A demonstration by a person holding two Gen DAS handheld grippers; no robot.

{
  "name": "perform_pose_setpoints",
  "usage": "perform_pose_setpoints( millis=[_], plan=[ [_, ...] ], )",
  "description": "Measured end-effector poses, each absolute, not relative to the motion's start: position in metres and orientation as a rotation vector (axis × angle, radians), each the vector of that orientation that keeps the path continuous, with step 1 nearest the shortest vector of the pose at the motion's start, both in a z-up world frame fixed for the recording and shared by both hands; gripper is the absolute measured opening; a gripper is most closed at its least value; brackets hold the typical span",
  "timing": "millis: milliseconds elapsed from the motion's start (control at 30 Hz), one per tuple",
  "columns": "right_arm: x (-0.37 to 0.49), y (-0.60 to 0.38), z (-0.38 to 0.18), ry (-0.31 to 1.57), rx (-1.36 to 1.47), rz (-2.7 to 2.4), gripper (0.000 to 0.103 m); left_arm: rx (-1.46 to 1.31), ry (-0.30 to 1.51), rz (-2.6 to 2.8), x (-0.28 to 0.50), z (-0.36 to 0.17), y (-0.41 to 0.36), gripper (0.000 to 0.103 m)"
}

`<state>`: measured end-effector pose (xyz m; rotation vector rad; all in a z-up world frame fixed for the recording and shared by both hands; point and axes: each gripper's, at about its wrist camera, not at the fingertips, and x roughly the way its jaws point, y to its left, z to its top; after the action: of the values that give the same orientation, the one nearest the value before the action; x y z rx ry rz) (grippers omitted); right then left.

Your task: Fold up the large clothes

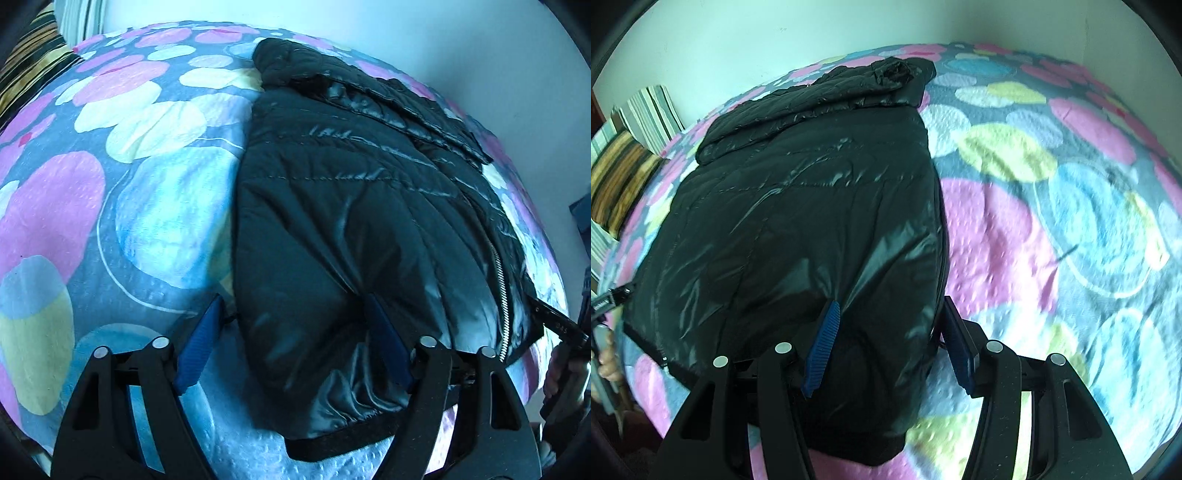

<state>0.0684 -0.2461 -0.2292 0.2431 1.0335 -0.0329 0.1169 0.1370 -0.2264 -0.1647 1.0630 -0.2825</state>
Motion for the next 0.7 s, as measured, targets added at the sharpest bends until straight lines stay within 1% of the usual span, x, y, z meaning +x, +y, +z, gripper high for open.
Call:
perform_pose_setpoints(
  millis=[100, 200, 267, 333, 367, 400, 433, 467, 500, 533, 633, 700],
  plan=[
    [0.062, -0.244, -0.229, 1.041, 0.254, -0.006, 0.055, -0.179, 1.063, -0.313, 0.112, -0.226, 0.137, 0.069],
    [0.054, -0.245, -0.231, 1.043, 0.28, 0.015, 0.054, -0.167, 1.057, -0.322, 0.107, -0.226, 0.135, 0.066],
    [0.052, -0.242, -0.231, 1.038, 0.265, 0.026, 0.048, -0.153, 1.051, -0.327, 0.106, -0.225, 0.132, 0.061],
    [0.051, -0.237, -0.231, 1.033, 0.255, 0.033, 0.036, -0.148, 1.045, -0.336, 0.104, -0.224, 0.13, 0.052],
    [0.051, -0.236, -0.231, 1.031, 0.25, 0.033, 0.034, -0.142, 1.042, -0.338, 0.104, -0.223, 0.129, 0.05],
    [0.051, -0.234, -0.23, 1.026, 0.236, 0.032, 0.029, -0.131, 1.038, -0.34, 0.103, -0.222, 0.127, 0.046],
    [0.051, -0.233, -0.23, 1.021, 0.23, 0.033, 0.024, -0.126, 1.036, -0.345, 0.102, -0.221, 0.126, 0.039],
    [0.05, -0.233, -0.229, 1.016, 0.23, 0.033, 0.021, -0.127, 1.035, -0.348, 0.102, -0.221, 0.126, 0.037],
    [0.049, -0.234, -0.228, 1.011, 0.236, 0.035, 0.018, -0.124, 1.03, -0.344, 0.101, -0.22, 0.126, 0.032],
    [0.049, -0.235, -0.228, 1.009, 0.244, 0.035, 0.016, -0.12, 1.025, -0.341, 0.1, -0.219, 0.126, 0.028],
    [0.047, -0.237, -0.225, 0.996, 0.261, 0.037, 0.013, -0.13, 1.005, -0.337, 0.096, -0.213, 0.128, 0.019],
    [0.044, -0.237, -0.221, 0.985, 0.27, 0.041, 0.012, -0.146, 0.99, -0.345, 0.092, -0.207, 0.131, 0.017]
  ],
)
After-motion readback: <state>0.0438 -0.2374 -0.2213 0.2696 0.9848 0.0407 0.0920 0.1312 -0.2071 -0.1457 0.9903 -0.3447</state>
